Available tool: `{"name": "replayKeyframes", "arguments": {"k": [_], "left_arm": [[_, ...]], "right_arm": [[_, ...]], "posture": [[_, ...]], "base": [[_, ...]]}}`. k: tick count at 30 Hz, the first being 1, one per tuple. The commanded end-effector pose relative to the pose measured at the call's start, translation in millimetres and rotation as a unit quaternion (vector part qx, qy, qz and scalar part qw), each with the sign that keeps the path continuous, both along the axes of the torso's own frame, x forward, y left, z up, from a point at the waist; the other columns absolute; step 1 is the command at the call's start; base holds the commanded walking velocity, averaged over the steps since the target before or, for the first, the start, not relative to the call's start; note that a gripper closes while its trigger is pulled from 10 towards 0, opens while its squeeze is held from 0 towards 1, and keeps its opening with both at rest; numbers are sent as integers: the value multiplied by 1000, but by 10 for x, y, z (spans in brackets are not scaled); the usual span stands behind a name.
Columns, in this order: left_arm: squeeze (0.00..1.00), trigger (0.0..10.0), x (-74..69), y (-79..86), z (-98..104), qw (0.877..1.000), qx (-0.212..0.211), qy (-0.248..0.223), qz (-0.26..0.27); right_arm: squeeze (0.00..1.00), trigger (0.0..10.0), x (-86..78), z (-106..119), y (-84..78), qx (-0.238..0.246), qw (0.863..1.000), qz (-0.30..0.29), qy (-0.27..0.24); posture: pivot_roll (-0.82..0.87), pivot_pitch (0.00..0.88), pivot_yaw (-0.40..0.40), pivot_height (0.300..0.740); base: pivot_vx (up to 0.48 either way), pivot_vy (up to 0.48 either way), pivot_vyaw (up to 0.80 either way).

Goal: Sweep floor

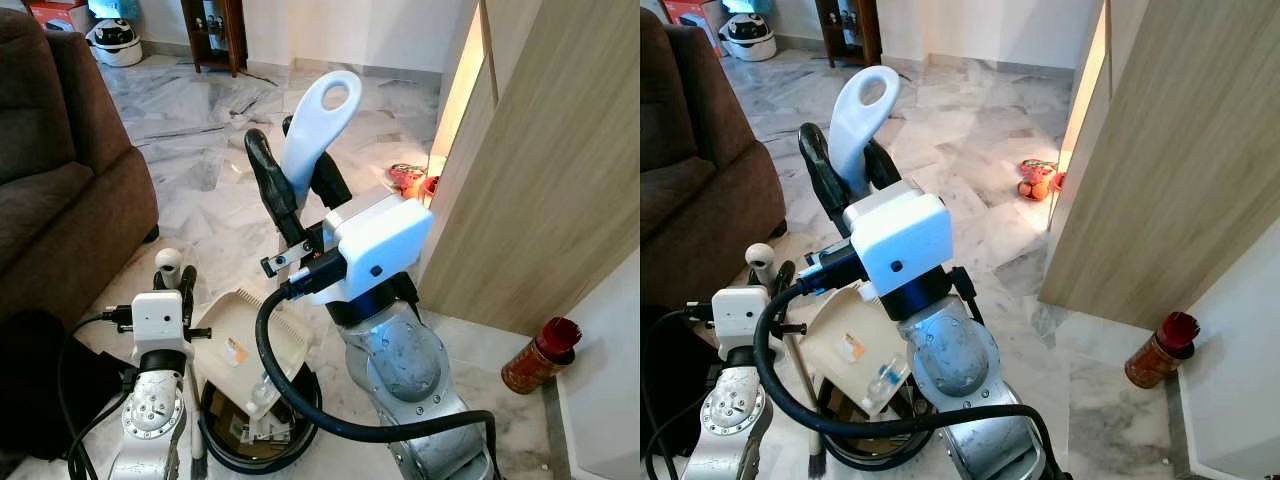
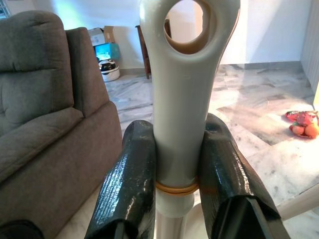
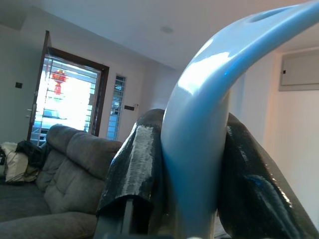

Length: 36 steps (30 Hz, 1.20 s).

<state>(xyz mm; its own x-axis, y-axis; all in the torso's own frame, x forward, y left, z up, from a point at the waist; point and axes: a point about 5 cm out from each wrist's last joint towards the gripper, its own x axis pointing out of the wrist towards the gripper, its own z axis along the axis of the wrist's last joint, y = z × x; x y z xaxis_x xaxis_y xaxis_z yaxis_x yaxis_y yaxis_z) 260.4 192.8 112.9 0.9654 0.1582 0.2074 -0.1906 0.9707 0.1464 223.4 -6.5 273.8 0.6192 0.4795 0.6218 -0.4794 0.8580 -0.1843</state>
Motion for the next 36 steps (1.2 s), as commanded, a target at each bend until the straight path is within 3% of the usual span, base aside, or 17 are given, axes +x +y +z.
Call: {"name": "replayKeyframes", "arguments": {"k": [1,17,29,36], "left_arm": [[0,10000,20,-32,92,1000,-4,-29,-8],[0,10000,19,-34,84,1000,-3,-27,-9],[0,10000,17,-39,81,1000,-3,-27,-9],[0,10000,16,-40,80,1000,-3,-26,-10]], "right_arm": [[0,10000,-119,192,-28,37,998,6,-48],[0,10000,-128,196,-36,3,996,-29,-90],[0,10000,-96,125,-2,-29,996,-38,-82],[0,10000,-79,75,42,-13,999,-3,-33]], "posture": [[62,79,-2,740],[62,80,-2,740],[62,82,-3,740],[62,83,-2,740]], "base": [[0,0,0],[0,0,0],[0,0,0],[0,0,0]]}}
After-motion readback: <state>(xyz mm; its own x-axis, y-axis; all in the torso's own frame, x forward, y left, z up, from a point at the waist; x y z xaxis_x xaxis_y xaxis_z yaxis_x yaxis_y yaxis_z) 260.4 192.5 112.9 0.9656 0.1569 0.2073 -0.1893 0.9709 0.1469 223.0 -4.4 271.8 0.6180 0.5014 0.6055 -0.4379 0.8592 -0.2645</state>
